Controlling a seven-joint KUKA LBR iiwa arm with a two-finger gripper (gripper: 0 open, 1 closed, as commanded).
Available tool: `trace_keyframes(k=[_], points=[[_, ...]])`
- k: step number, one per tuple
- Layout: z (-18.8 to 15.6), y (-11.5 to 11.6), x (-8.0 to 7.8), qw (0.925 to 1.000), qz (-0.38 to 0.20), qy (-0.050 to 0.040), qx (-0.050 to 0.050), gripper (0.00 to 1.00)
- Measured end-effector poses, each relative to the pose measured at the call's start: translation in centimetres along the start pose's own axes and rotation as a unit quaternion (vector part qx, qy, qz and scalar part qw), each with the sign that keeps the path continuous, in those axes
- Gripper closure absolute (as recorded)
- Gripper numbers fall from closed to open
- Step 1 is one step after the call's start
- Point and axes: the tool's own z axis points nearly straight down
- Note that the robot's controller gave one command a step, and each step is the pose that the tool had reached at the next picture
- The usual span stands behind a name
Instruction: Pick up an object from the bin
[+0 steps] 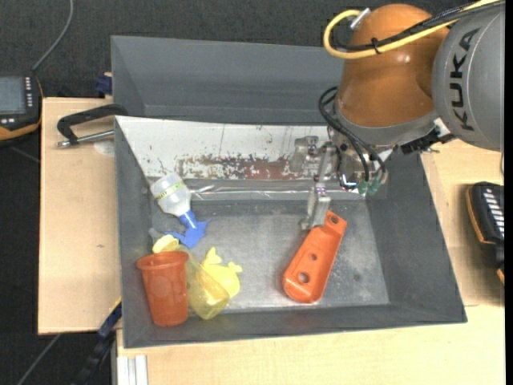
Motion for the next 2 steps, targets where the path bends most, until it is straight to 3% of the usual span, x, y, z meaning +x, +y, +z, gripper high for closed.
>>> trace_keyframes(k=[1,2], points=[[-0.5,0.0,-0.1,1.0000,0.000,-0.0046,0.000,0.00],[3.9,-1.7,1.7,0.9999,0.014,-0.0063,-0.001,0.00]])
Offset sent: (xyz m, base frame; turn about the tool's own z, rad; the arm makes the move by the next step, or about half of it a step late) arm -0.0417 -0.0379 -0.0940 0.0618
